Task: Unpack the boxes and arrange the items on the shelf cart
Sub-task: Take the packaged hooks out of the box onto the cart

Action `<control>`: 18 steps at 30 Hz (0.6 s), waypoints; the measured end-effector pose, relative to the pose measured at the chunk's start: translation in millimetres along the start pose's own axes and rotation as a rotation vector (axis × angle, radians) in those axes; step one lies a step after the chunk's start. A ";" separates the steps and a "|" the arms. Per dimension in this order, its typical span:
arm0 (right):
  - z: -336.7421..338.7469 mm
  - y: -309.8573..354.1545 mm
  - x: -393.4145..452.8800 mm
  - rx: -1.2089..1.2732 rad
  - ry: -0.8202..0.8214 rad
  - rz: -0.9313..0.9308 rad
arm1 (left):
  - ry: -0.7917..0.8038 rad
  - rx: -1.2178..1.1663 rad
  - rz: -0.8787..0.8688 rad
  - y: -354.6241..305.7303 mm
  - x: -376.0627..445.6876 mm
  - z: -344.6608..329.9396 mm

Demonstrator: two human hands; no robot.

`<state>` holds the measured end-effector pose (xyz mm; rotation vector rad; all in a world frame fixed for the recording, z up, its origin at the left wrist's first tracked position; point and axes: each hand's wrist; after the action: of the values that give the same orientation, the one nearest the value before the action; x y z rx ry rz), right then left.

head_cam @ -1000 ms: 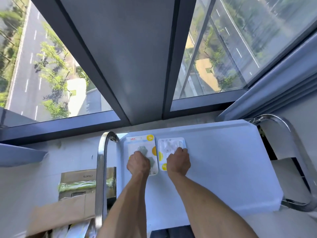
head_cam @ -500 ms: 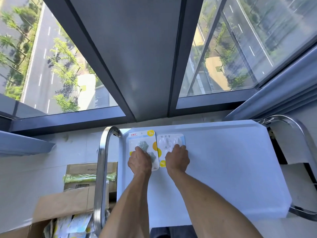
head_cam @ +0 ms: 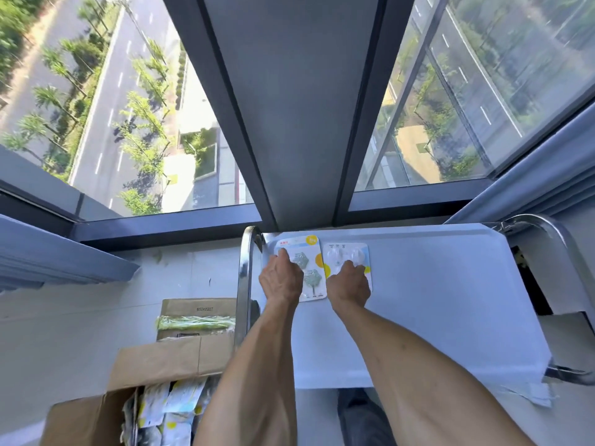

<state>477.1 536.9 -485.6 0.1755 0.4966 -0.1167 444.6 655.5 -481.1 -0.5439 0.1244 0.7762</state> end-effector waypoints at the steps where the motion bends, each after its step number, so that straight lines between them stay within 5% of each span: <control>1: 2.1 5.0 -11.9 0.003 -0.008 0.003 | -0.019 -0.007 -0.047 3.0 -4.8 11.1; 9: -10.6 53.8 -131.8 0.078 -0.134 -0.011 | -0.067 -0.088 -0.105 95.3 -63.1 92.1; 18: -105.1 102.4 -262.4 0.070 -0.185 0.228 | 0.125 0.007 0.316 289.7 -149.8 132.5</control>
<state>215.0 675.6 -435.6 0.2858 0.2852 0.0719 124.6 797.5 -444.2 -0.5738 0.3345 1.0488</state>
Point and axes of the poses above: each hand's wrist, its own x-axis towards the middle knuckle, its own z-axis out of the back of the hand, y = z × x, and after that the axes turned 10 degrees about -x, right-handed
